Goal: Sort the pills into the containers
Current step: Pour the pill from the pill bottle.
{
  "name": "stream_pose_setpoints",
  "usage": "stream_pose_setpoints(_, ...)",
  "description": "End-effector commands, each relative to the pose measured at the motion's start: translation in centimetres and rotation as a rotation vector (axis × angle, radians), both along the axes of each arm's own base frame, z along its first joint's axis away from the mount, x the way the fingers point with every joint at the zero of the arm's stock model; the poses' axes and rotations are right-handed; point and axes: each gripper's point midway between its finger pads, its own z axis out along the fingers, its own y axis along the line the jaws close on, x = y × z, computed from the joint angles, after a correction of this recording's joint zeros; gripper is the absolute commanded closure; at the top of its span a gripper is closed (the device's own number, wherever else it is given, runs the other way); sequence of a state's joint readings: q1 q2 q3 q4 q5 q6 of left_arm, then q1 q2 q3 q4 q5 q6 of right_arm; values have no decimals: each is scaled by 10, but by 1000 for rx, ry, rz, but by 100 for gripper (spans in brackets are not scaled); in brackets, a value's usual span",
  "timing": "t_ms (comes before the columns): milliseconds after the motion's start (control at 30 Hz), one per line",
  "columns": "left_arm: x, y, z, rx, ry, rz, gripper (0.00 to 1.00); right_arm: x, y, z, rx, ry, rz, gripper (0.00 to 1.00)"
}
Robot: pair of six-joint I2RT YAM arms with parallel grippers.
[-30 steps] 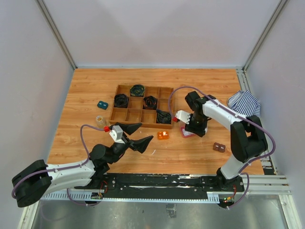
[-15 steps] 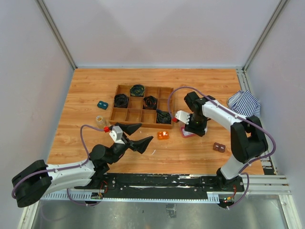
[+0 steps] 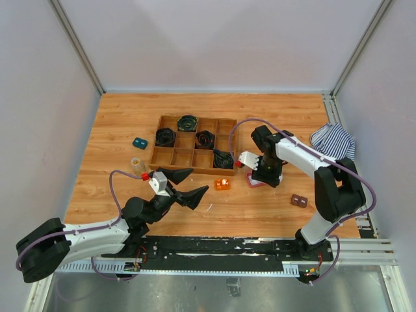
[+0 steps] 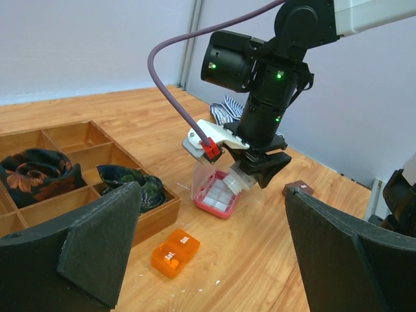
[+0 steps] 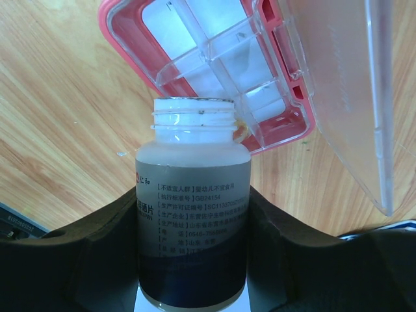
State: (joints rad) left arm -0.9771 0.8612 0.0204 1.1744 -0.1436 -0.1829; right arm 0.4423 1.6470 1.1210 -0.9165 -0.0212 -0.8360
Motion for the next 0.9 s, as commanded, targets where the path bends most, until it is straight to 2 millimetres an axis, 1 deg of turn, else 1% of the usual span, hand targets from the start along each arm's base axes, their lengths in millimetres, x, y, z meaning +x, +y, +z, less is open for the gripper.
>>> stream_pose_setpoints(0,-1,3,10,-24,-41,5,1,-3,-4,6,-36,14,5,99)
stream_pose_setpoints(67,-2,4,10,-23,-41,5,1,-4,0,8,-21,18,14,99)
stream_pose_setpoints(133,-1,4,10,-25,-41,6,1,0,-4,7,-45,7,21,100)
stream_pose_setpoints(200,-2,3,10,-24,-41,3,1,0,-7,5,-70,26,28,99)
stream_pose_setpoints(500,-2,4,9,-25,-43,3,1,9,-7,7,-98,8,45,99)
stream_pose_setpoints(633,-2,4,10,-27,-44,4,1,8,-7,5,-107,19,53,99)
stream_pose_setpoints(867,-2,5,10,-26,-45,4,1,11,-3,8,-113,15,80,99)
